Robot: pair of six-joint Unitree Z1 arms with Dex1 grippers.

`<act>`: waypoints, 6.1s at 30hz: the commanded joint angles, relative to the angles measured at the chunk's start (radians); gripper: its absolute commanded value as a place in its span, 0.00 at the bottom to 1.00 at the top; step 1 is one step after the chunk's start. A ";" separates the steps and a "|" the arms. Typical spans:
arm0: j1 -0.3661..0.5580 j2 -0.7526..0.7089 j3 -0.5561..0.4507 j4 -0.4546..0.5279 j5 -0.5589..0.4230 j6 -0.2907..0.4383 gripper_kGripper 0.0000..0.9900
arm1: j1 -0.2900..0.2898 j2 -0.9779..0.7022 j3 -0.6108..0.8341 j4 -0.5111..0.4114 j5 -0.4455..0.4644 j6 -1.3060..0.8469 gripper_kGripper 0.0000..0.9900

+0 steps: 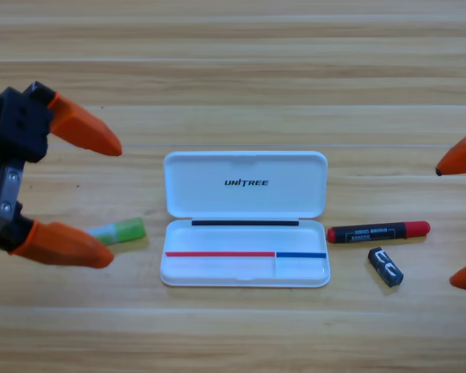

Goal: Clean up eraser and pencils

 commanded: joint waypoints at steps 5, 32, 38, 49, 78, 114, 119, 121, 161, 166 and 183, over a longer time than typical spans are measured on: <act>-0.023 0.025 0.014 0.009 0.012 0.003 1.00 | 0.032 0.028 0.018 -0.016 0.019 0.011 1.00; 0.280 0.534 -0.284 0.265 0.451 0.205 0.98 | 0.023 0.428 -0.033 0.115 -0.432 0.355 0.99; 0.282 0.600 -0.231 0.213 0.436 0.161 0.97 | 0.021 0.569 -0.084 0.090 -0.418 0.353 0.99; 0.280 0.684 -0.159 0.103 0.371 0.109 0.97 | -0.019 0.755 -0.151 0.055 -0.435 0.436 0.91; 0.280 0.749 -0.029 -0.091 0.307 0.072 0.90 | -0.063 0.680 -0.215 0.201 -0.425 0.243 0.00; 0.280 0.569 -0.242 0.250 0.351 0.141 0.00 | 0.087 1.008 -0.656 0.388 -0.320 -0.234 0.00; 0.280 0.563 -0.241 0.258 0.348 0.139 0.00 | 0.081 1.017 -0.666 0.388 -0.325 -0.234 0.00; 0.280 0.563 -0.239 0.258 0.348 0.139 0.00 | 0.077 1.024 -0.671 0.388 -0.329 -0.234 0.00; 0.030 0.649 -0.373 0.259 0.287 0.119 0.00 | -0.173 0.884 -0.453 0.343 -0.352 -0.472 0.97; -0.025 0.717 -0.409 0.258 0.281 0.095 0.00 | -0.177 0.971 -0.531 0.331 -0.351 -0.506 0.93; -0.079 0.832 -0.483 0.259 0.229 0.076 0.00 | -0.184 1.053 -0.559 0.328 -0.391 -0.558 0.50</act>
